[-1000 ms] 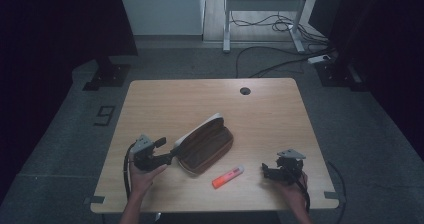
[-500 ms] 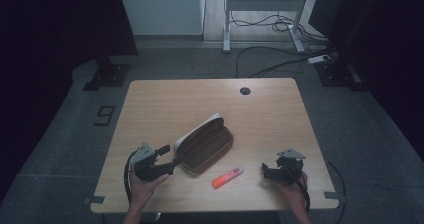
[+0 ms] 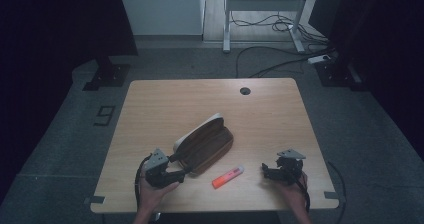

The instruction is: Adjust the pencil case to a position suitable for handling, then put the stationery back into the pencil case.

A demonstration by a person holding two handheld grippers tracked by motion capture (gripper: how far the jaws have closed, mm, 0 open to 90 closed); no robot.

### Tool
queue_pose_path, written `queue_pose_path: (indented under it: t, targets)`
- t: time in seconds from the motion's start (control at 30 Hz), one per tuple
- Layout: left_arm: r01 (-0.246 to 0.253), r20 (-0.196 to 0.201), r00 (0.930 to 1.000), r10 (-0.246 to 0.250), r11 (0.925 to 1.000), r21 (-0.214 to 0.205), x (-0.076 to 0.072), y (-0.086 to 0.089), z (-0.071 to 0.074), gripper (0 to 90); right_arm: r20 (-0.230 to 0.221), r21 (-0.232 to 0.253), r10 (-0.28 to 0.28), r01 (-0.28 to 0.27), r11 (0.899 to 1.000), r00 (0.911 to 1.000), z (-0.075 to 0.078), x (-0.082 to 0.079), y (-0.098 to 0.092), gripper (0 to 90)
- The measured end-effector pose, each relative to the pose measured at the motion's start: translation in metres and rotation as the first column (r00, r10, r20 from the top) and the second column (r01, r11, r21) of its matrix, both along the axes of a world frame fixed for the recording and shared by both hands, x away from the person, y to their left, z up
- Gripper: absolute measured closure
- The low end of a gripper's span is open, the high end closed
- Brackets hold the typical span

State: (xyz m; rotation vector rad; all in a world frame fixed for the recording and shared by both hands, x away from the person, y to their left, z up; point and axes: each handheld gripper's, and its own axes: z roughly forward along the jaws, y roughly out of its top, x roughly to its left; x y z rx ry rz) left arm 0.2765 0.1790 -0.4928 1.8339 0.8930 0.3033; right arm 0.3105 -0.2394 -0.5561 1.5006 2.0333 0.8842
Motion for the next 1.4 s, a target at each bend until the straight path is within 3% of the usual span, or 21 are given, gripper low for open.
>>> queue_pose_path:
  t: [0.57, 1.13, 1.27, 1.4]
  targets:
    - [0.064, -0.016, 0.9978, -0.064, 0.9974, 0.034, -0.006, -0.029, -0.005, 32.5, 0.001, 0.0, 0.001, -0.001, 1.0, 1.0, 0.0, 0.0, 0.0, 5.1]
    - [0.156, -0.07, 0.9862, -0.15, 0.9837, 0.089, -0.012, -0.067, -0.018, 35.5, 0.003, 0.001, 0.001, -0.001, 1.0, 1.0, 0.0, 0.0, 0.0, 5.1]
    - [0.156, -0.079, 0.986, -0.147, 0.9798, 0.125, -0.011, -0.076, -0.024, 36.5, 0.002, 0.001, 0.001, -0.001, 1.0, 1.0, 0.0, 0.0, 0.0, 5.1]
    - [0.157, -0.088, 0.9853, -0.146, 0.9793, 0.128, -0.009, -0.08, -0.027, 37.5, 0.003, 0.002, 0.001, -0.001, 1.0, 1.0, 0.0, 0.0, 0.0, 5.1]
